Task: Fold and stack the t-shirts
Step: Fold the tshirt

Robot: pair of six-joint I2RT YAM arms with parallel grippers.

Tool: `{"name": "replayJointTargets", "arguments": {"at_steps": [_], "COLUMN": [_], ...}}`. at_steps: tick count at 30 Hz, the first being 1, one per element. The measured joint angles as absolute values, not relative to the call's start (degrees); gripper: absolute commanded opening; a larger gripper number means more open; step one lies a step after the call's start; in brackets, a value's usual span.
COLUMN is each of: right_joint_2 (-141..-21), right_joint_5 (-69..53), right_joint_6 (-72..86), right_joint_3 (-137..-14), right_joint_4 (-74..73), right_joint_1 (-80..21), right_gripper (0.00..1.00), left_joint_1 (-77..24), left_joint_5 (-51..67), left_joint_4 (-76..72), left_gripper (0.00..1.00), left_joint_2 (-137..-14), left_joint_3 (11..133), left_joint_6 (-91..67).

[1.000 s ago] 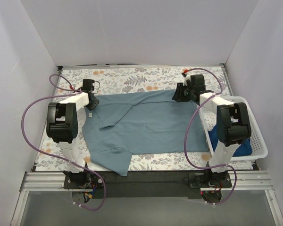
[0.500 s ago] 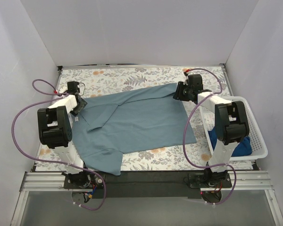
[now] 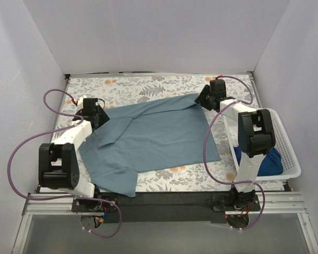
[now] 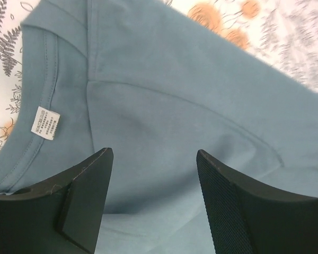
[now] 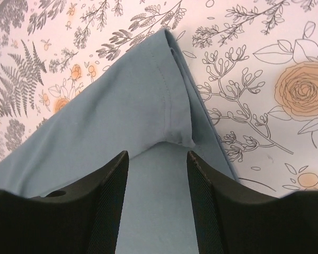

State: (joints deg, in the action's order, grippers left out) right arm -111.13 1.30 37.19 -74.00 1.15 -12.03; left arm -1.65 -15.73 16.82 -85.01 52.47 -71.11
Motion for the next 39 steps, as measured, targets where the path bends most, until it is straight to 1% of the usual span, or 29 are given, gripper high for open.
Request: {"name": "replayJointTargets", "arguments": {"at_steps": [10, 18, 23, 36, 39], "right_joint_2": [-112.73, -115.44, -115.46, -115.81, -116.27], "right_joint_5": [3.27, 3.38, 4.16, 2.94, 3.03], "right_joint_6": [48.4, 53.58, 55.09, 55.4, 55.35], "right_joint_3": [-74.0, -74.0, -74.0, -75.22, -75.24], "right_joint_4": [1.54, 1.61, 2.09, 3.57, 3.79], "right_joint_1": [-12.03, -12.03, -12.03, -12.03, -12.03], "right_gripper": [0.55, 0.53, 0.52, 0.52, 0.49], "left_joint_1": [-0.75, 4.34, 4.8, 4.82, 4.82], "left_joint_5": [-16.78, -16.56, -15.9, -15.62, -15.68], "left_joint_4": [14.85, 14.09, 14.15, 13.91, 13.91], "left_gripper": [0.64, 0.63, 0.63, 0.61, 0.61], "left_joint_2": [-91.85, -94.91, -96.49, -97.95, -97.95], "left_joint_3": [52.12, 54.06, 54.06, 54.17, 54.17], "left_joint_6": [-69.34, -69.71, -70.3, -70.37, -70.37]}}
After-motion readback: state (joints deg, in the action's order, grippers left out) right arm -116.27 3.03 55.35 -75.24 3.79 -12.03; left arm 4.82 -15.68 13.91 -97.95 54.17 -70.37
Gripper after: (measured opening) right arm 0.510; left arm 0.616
